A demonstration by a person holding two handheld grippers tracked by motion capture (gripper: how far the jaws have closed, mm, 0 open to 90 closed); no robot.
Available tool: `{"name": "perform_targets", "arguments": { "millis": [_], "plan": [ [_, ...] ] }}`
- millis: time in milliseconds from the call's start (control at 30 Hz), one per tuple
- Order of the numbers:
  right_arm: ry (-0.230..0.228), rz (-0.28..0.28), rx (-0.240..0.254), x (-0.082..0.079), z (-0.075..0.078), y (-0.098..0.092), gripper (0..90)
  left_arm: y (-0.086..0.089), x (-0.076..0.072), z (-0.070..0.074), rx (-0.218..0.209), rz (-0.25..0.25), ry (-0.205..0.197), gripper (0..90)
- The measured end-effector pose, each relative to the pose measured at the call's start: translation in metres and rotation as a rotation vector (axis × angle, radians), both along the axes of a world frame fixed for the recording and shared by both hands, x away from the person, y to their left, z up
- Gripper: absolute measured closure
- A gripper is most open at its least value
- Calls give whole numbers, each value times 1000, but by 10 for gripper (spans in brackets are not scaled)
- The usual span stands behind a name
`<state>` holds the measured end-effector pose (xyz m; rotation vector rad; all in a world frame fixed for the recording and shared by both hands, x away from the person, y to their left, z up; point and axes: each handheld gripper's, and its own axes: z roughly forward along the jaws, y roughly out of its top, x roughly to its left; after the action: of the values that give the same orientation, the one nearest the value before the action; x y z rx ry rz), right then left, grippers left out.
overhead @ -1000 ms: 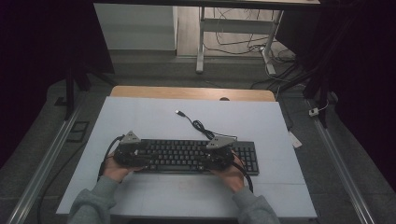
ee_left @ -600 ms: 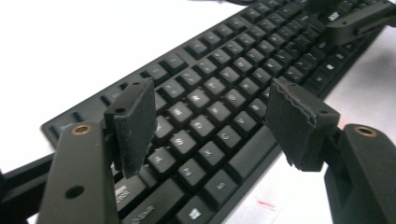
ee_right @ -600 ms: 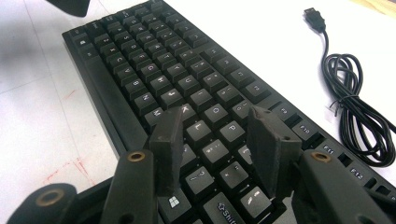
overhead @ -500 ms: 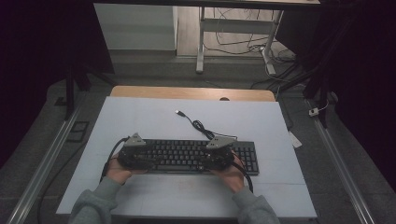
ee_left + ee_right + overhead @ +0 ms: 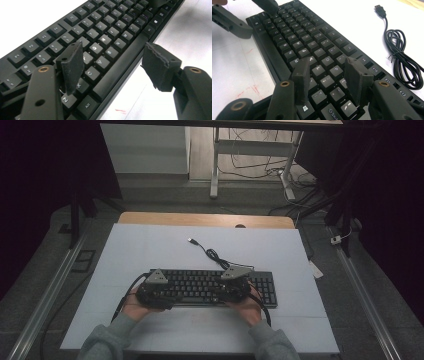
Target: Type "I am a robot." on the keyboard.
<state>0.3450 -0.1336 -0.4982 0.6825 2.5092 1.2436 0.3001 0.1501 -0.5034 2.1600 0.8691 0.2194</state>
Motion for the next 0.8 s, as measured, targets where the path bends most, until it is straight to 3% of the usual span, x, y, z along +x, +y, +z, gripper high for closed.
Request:
{"name": "perform_targets", "arguments": {
  "millis": [200, 600, 800],
  "plan": [
    [0, -1, -2, 0, 0, 0, 554, -7, -2, -3, 19, -25, -7, 458],
    [0, -2, -4, 0, 0, 1, 551, -16, -5, -7, 33, -58, -22, 866],
    [0, -2, -5, 0, 0, 1, 551, -20, -3, -12, 55, -69, -9, 889]
  ]
}}
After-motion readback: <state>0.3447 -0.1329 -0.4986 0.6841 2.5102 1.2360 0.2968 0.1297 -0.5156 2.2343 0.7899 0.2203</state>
